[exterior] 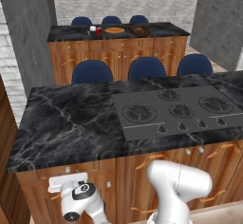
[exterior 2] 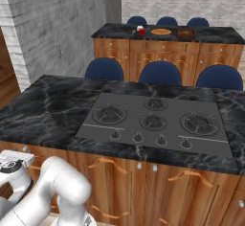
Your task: Take the pizza cutter from the drawer on the left and place it on the dining counter for cutting.
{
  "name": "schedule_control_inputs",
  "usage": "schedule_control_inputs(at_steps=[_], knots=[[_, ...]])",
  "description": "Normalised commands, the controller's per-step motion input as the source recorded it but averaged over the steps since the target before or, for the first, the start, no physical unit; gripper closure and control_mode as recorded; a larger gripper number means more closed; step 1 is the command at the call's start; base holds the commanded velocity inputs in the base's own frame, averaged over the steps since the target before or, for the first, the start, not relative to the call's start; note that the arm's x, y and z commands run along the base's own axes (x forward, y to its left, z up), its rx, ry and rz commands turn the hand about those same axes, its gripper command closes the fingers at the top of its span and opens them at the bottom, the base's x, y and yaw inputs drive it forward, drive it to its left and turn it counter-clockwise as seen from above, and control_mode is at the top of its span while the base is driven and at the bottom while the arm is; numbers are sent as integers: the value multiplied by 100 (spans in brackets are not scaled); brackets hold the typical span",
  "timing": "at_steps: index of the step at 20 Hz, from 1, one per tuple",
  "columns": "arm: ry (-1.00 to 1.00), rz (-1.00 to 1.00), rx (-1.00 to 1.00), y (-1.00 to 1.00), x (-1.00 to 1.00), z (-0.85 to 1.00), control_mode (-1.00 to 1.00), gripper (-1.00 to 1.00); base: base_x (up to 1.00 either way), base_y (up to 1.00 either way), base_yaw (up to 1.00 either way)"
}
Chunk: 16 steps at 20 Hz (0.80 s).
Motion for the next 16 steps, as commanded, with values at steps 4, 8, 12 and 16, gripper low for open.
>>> schedule_control_inputs(at_steps=[4, 8, 12, 16], knots=[[0, 0, 0, 0, 7, -37, -100, -100, 0, 0, 0], [0, 0, 0, 0, 15, -28, -100, -100, 0, 0, 0], [-1, 0, 0, 0, 21, -15, -100, -100, 0, 0, 0], [-1, 0, 0, 1, 19, -13, -100, -100, 0, 0, 0]])
